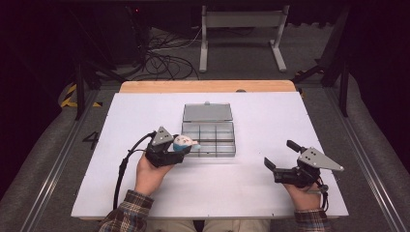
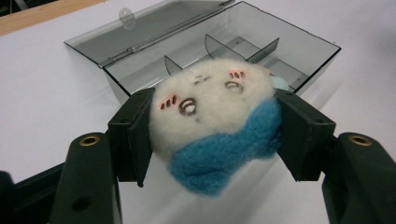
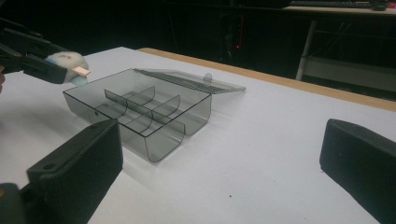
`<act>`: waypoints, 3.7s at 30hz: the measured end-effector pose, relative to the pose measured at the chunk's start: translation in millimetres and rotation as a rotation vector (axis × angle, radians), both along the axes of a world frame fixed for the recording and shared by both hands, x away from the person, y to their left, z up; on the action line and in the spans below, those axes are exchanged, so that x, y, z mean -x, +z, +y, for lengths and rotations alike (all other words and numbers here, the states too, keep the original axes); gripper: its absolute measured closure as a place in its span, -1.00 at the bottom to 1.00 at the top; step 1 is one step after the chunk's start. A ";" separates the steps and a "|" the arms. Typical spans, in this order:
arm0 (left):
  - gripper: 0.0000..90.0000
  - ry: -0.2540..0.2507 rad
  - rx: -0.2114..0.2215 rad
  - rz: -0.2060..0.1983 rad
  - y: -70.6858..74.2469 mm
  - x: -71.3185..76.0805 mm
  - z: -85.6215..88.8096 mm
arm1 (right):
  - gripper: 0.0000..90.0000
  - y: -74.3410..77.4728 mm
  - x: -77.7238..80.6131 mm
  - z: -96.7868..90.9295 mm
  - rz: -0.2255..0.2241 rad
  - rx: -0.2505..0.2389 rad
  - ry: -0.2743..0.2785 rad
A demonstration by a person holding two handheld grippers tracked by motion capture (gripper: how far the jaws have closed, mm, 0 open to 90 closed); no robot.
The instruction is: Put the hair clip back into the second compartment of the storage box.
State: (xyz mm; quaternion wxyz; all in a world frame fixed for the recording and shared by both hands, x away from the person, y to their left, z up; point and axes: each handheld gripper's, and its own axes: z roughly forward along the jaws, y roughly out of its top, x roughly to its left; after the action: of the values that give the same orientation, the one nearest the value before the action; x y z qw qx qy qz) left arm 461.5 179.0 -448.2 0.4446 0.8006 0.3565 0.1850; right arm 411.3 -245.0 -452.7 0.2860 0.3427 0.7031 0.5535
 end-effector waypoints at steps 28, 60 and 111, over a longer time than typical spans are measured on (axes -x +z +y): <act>-0.19 -0.025 -0.026 0.007 10.2 -20.1 -25.2 | -1.00 -0.9 -1.4 0.5 0.008 -0.022 0.023; -0.19 -0.001 0.030 0.016 13.9 -47.3 -40.5 | -1.00 -1.8 -2.9 -2.8 0.016 -0.018 0.009; -0.24 0.003 -0.056 0.100 -0.3 -78.3 -79.0 | -1.00 -2.4 -4.1 -4.6 0.024 -0.029 0.012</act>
State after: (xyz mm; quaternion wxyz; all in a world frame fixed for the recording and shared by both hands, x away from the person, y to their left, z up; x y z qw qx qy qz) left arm 539.7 100.0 -448.4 0.4036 0.8204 0.3740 0.1553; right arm 415.4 -249.7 -455.1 0.2693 0.3493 0.7003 0.5613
